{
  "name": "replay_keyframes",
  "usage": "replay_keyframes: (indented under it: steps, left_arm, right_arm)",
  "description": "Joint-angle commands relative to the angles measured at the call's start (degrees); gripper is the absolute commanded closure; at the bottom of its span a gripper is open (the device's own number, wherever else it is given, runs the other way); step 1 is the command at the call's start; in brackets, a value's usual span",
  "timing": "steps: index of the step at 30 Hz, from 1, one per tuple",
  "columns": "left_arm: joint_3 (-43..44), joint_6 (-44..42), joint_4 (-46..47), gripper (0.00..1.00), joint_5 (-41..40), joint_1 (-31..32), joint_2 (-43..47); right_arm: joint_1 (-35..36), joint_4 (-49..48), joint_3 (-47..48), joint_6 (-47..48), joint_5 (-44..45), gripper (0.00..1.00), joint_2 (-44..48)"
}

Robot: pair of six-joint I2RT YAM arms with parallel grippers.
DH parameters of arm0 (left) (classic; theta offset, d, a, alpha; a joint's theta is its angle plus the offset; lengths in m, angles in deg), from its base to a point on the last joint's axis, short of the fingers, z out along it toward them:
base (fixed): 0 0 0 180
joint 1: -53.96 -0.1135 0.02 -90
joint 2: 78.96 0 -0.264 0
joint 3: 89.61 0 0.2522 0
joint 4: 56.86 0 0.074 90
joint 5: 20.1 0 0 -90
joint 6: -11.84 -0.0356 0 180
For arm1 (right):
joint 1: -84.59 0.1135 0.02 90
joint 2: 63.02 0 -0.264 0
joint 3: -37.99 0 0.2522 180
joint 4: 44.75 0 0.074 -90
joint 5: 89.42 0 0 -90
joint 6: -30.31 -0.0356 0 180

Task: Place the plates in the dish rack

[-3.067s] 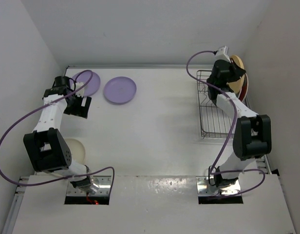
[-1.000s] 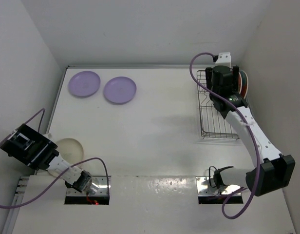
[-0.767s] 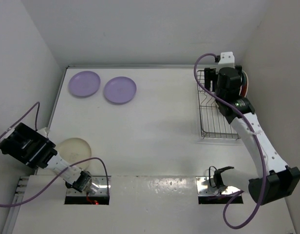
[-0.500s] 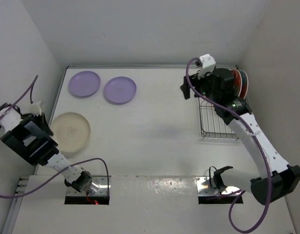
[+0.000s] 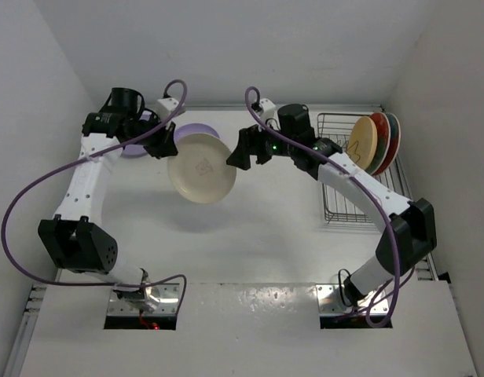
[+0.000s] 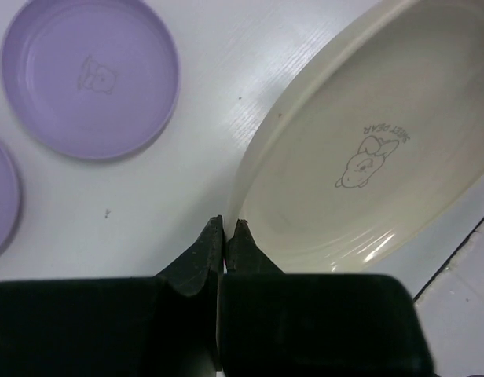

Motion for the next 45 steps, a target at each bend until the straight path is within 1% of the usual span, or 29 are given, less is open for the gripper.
replay_keyframes:
  steps: [1,3,4,6,9,10,11,12,13,14,15,16,17,18,20,23,24,25,26,27,29,33,34,38,39,40,42,43,45]
  left_arm:
    - [1.87,3.25,0.07,1.00,-0.14,3.67,-0.82]
    - [1.87,3.25,0.07,1.00,-3.11,5.52,-0.82]
    - [1.87,3.25,0.07,1.00,-5.13,7.01,-0.82]
    - [1.87,3.25,0.07,1.00,-5.15,7.72,-0.82]
    - [1.87,3.25,0.07,1.00,-4.45,7.73,-0.30]
    - [2.47,3.25,0.07,1.00,-4.44,7.73,-0.29]
    - [2.48,3.25,0.07,1.00,-5.31,7.73,-0.29]
    - [3.00,3.25,0.07,0.92,-6.19,7.73,-0.29]
    - [3.01,3.86,0.07,0.75,-7.07,7.73,-0.29]
    - [3.01,4.73,0.07,0.35,-9.17,7.73,-0.29]
    - [3.01,5.35,0.07,0.19,-9.97,7.21,-0.29]
    - [2.49,6.66,0.68,0.00,-10.76,5.90,-0.29]
    - [2.48,7.37,1.65,0.00,-12.34,5.01,0.23]
    - [1.00,8.25,2.35,0.00,-13.48,4.05,0.23]
    - [-0.33,10.97,4.64,0.00,-16.03,0.54,0.85]
    - [-3.75,13.35,6.93,0.00,-23.75,-4.29,1.38]
    - [-4.98,13.36,7.45,0.00,-24.65,-5.10,1.38]
    - [-5.51,13.36,7.46,0.00,-25.18,-5.89,1.38]
    - [-6.13,13.36,7.46,0.00,-25.19,-7.03,1.38]
    - [-6.66,13.36,7.46,0.00,-25.19,-7.04,1.38]
    - [-7.71,13.36,7.46,0.00,-23.78,-7.83,1.38]
    - [-8.95,13.36,7.98,0.00,-23.16,-8.36,0.85]
    - [-8.95,13.36,7.98,0.00,-23.16,-8.36,0.33]
    - [-8.95,12.83,7.98,0.00,-23.16,-8.36,0.32]
    - [-8.95,12.83,7.98,0.00,-23.16,-8.36,0.32]
    - [-8.95,12.83,7.98,0.00,-23.16,-8.36,0.32]
    - [-9.55,12.83,7.98,0.00,-22.55,-8.88,0.85]
    - [-9.56,12.83,7.98,0.00,-22.55,-8.88,0.85]
    - [-9.56,12.83,7.98,0.00,-22.02,-8.88,0.85]
  right_arm:
    - [1.96,-4.95,-0.52,-3.72,-3.76,0.15,0.08]
    - [1.96,-6.09,-1.84,-4.86,-5.07,0.19,-1.23]
    - [1.96,-6.01,-1.75,-5.39,-6.30,0.24,-1.41]
    - [2.31,-6.10,-1.93,-5.40,-6.23,0.32,-1.94]
    - [2.57,-6.80,-2.28,-5.84,-6.31,0.72,-2.29]
    - [2.66,-6.28,-2.11,-5.66,-5.96,0.96,-2.12]
    - [2.58,-6.10,-2.11,-5.66,-5.35,1.00,-1.94]
    - [2.49,-6.01,-2.11,-5.49,-4.39,1.00,-1.50]
    - [1.79,-6.10,-2.63,-5.22,-1.07,1.00,0.50]
    - [1.44,-6.27,-2.89,-4.61,0.44,1.00,1.48]
    - [0.65,-6.10,-3.85,-4.78,5.68,1.00,3.58]
    - [-0.66,-5.31,-4.30,-4.52,7.64,1.00,5.69]
    - [-1.29,-4.70,-4.39,-3.30,12.10,1.00,7.97]
    - [-3.03,-3.99,-4.48,-2.50,21.11,1.00,9.04]
    - [-7.25,0.12,-4.13,0.56,27.66,1.00,12.71]
    - [-14.27,4.78,-1.68,4.69,45.57,1.00,15.10]
    - [-15.52,4.89,-1.93,7.23,49.02,1.00,15.28]
    - [-18.75,4.19,-2.54,8.74,52.63,1.00,15.72]
    - [-19.57,1.66,-3.07,10.58,62.50,1.00,15.73]
    - [-20.36,0.42,-4.38,15.82,65.12,1.00,15.47]
    - [-23.26,-4.13,-5.88,20.93,70.73,1.00,14.07]
    - [-24.49,-11.88,-8.68,27.81,73.49,1.00,10.90]
    - [-24.23,-15.99,-9.65,29.57,73.58,1.00,10.46]
    - [-23.97,-22.69,-10.71,34.49,76.03,1.00,6.33]
    - [-23.79,-27.93,-11.15,35.98,77.00,1.00,5.19]
    - [-23.62,-29.72,-11.51,40.78,77.97,1.00,4.66]
    - [-22.40,-32.89,-12.39,43.46,78.93,1.00,2.73]
    - [-21.69,-35.43,-12.56,47.99,80.51,1.00,0.72]
    - [-20.28,-40.10,-14.23,51.71,81.40,1.00,-0.35]
